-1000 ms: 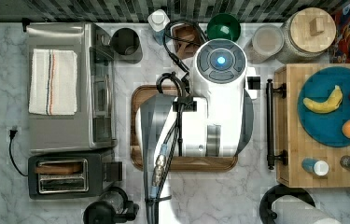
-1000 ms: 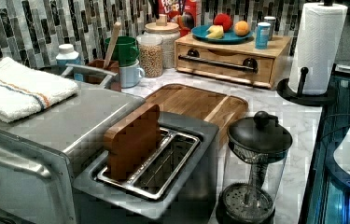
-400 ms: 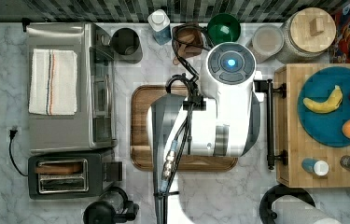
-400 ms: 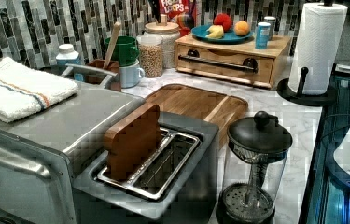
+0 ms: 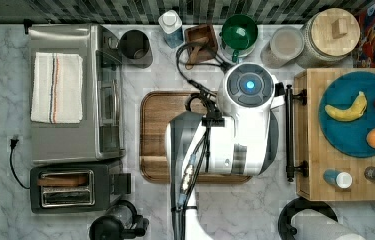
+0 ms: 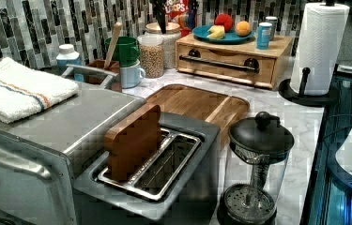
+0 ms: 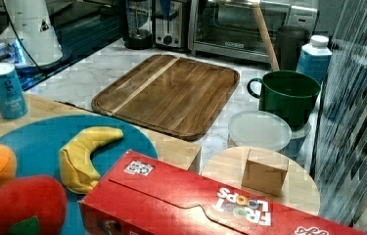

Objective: Open the drawer.

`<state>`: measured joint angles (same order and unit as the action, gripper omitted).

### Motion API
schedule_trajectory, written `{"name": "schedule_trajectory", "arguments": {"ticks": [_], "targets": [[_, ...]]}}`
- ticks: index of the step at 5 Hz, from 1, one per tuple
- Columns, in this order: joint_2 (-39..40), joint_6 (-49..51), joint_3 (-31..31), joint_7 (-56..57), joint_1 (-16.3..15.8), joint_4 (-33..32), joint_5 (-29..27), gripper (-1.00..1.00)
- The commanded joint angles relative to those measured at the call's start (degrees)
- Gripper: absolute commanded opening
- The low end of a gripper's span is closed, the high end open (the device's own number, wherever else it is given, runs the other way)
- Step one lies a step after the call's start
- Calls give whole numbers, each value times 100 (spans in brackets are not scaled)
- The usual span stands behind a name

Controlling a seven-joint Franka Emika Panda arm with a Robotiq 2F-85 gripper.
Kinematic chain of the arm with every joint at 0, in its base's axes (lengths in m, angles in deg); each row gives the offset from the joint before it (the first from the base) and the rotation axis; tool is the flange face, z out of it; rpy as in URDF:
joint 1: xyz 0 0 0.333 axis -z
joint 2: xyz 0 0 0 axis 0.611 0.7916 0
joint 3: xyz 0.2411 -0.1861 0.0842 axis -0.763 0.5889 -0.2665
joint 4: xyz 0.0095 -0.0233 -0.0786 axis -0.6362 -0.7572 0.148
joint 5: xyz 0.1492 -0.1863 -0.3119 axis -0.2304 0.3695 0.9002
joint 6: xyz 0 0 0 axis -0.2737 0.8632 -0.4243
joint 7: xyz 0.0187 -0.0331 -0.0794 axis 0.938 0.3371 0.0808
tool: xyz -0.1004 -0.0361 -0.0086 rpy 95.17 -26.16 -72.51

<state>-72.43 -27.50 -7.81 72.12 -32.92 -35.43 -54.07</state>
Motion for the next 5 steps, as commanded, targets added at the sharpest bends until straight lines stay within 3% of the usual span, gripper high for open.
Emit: {"name": "schedule_trajectory", "arguments": {"ticks": [1,2,5], "targets": [[-479,-51,503,2165,477,-611,79,100],[-418,-248,585,2632,587,-615,262,100],[192,-1428,781,4152,916,-614,28,100]]}}
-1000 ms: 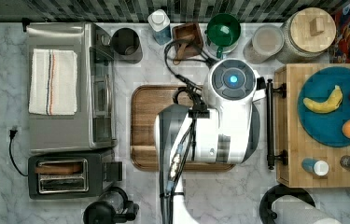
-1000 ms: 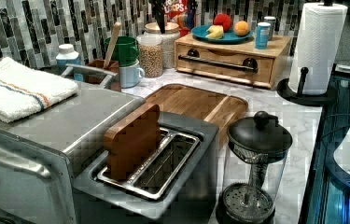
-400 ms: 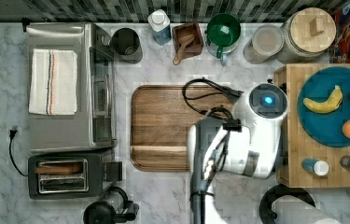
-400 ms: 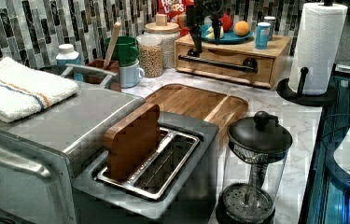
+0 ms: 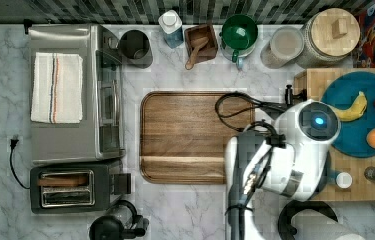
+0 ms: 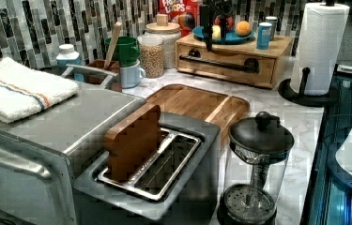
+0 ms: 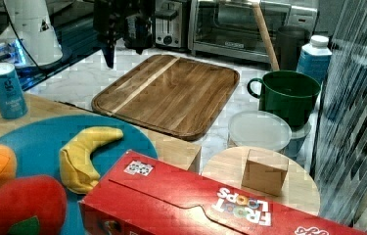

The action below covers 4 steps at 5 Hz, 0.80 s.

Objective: Open the drawer.

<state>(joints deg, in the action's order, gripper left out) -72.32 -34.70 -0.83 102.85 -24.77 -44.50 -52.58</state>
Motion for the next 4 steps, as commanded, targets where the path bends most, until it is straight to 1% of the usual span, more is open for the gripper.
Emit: {"name": "schedule_trajectory", "arguments": {"ticks": [1,2,3,4], "targets": [[361,-681,157,1135,45,408,-94,100],[417,-1085,83,1049,93,217,-12,100],[659,-1375,11,1054,153,202,-102,100],[782,-1853,-68,1187,264,2,-224,100]]}}
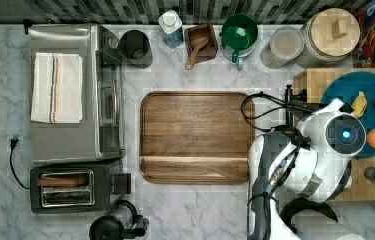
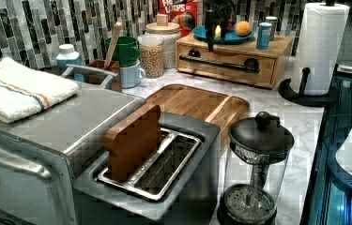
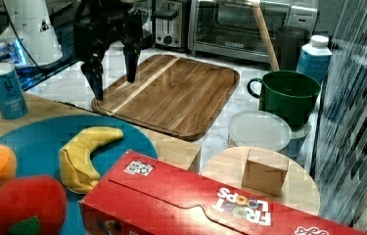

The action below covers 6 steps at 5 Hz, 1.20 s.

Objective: Open the drawer.

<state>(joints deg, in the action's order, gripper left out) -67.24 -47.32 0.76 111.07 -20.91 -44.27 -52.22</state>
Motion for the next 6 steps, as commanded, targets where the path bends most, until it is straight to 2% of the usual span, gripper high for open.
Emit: {"name": "schedule_trajectory", "arguments": {"ticks": [1,3,5,6], "targets": [[369,-962,-133,329,-161,-173,-26,100],[638,-1401,-96,615,-62,-212,-33,100],[895,-1781,-62,4,-234,-361,144,100],[901,-1623,-118,151,-208,-362,-94,100]]}}
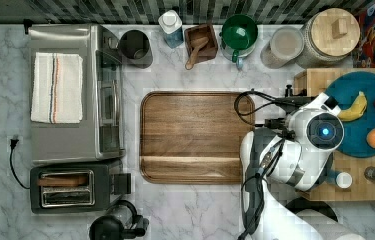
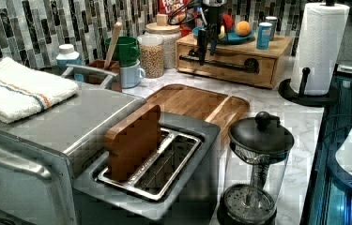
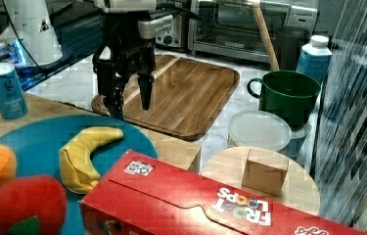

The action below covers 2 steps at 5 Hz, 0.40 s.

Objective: Open the drawer.

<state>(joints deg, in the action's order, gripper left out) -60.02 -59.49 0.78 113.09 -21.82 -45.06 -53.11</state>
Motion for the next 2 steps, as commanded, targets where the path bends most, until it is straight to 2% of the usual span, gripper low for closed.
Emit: {"name": "schedule_trajectory", "arguments": {"ticks": [1,2], "targets": [[-50,-120,27,-605,-369,-460,362,100],[-187,21,-65,-720,-369,-528,379,100]]}}
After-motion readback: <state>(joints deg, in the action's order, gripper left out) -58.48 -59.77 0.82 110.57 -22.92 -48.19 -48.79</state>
